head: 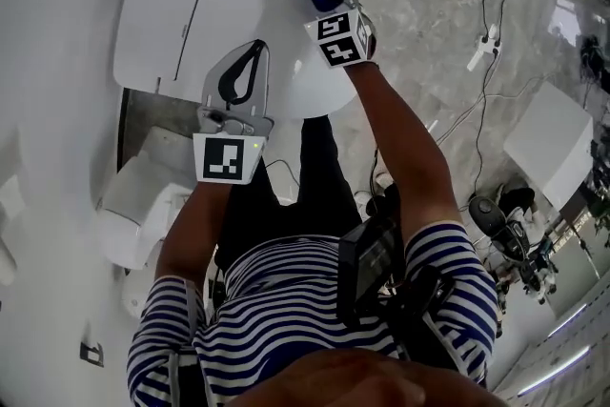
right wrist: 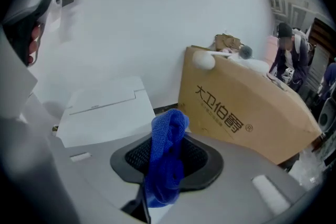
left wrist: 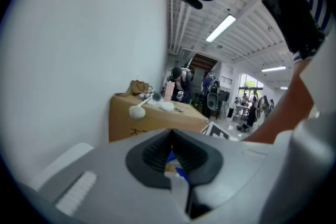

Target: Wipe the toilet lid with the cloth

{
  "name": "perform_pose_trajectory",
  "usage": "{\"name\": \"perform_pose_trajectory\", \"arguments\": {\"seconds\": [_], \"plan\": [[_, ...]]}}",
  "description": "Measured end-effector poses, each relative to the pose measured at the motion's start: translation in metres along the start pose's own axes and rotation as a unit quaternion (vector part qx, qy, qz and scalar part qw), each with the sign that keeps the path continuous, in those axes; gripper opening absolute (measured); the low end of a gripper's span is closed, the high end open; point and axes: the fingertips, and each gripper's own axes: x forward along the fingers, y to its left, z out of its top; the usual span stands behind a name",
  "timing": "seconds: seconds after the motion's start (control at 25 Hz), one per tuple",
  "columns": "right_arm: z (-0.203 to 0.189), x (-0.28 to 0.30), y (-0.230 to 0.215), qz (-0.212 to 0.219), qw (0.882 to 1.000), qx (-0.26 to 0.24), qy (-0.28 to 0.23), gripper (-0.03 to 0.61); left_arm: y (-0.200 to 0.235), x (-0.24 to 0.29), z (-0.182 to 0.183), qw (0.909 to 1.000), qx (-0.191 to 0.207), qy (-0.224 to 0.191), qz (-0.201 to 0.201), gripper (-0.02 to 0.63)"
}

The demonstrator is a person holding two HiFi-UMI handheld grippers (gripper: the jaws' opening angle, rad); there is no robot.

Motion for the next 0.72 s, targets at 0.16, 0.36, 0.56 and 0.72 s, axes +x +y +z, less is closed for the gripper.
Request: {"name": "perform_pose_trajectory", "arguments": {"seconds": [0.16,0.36,0.56,0.72], "plan": [[0.068,0.023,0.037,0.024,0.999,-0.036,-0.021,0.117,0.051,-0.028,0.007,0.9989,-0.019,-0.011,0.042,0.002],[0.135,0.068,0.103,0.060,0.994,-0.081,-0.032,0.117,0.117,-0.068,0.003,0.9953,-0.031,-0.016,0.090,0.002],[0.193,0.117,0.178,0.092,0.988,-0.115,-0.045,0.117,0.182,-0.111,-0.017,0.9899,-0.047,-0.008,0.134,0.002],[0.234,0.157,0.233,0.116,0.982,-0.139,-0.055,0.117,0.226,-0.137,-0.028,0.9852,-0.051,-0.005,0.164,0.002]]}}
